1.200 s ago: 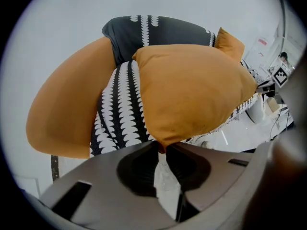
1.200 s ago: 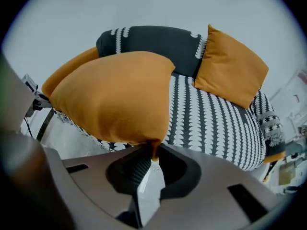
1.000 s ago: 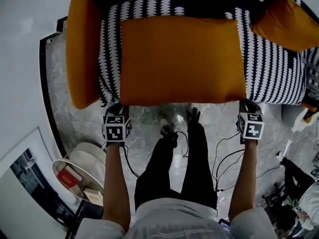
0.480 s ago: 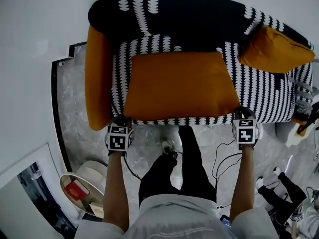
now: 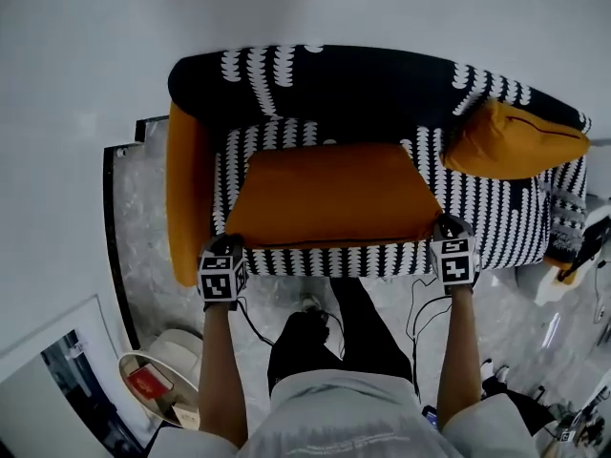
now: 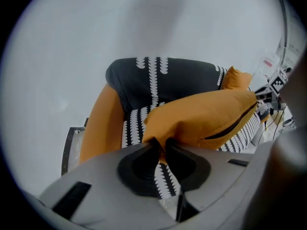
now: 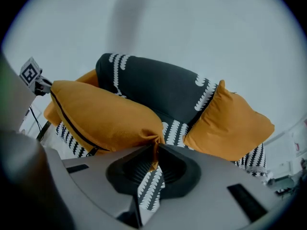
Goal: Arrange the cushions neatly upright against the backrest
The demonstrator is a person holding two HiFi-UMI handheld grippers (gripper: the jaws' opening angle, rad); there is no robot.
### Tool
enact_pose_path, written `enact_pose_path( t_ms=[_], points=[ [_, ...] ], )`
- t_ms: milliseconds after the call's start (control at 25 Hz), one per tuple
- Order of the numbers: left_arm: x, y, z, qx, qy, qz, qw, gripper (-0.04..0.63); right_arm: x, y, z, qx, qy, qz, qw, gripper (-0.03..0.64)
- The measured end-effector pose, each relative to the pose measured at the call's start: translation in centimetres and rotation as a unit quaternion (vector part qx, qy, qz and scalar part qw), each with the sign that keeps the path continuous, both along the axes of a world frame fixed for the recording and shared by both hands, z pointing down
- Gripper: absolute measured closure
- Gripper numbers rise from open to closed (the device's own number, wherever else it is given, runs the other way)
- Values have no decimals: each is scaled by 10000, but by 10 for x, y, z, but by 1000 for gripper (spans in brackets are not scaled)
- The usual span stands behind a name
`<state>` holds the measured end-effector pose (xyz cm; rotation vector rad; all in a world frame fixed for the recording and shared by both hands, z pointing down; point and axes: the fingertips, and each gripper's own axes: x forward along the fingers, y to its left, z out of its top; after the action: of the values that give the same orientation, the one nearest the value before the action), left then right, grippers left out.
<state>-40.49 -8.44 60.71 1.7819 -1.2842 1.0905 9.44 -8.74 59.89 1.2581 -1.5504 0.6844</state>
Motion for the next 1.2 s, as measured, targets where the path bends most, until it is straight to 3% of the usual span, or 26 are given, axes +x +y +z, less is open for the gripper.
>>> enact_pose_path(
  t_ms=[240,520,1200],
  points=[
    [2,-54,-14,334,124,-283,9990,529,-4,-57,-14,376,-55,37,9993,572],
    [4,-112,-29,575,294,-991,9930,528,-1,-117,-23,677,-257,80,9973,574],
    [10,-245,-34,782,116,-1397,9870,526,9,-250,-21,981,-468,126,9940,574]
  ],
)
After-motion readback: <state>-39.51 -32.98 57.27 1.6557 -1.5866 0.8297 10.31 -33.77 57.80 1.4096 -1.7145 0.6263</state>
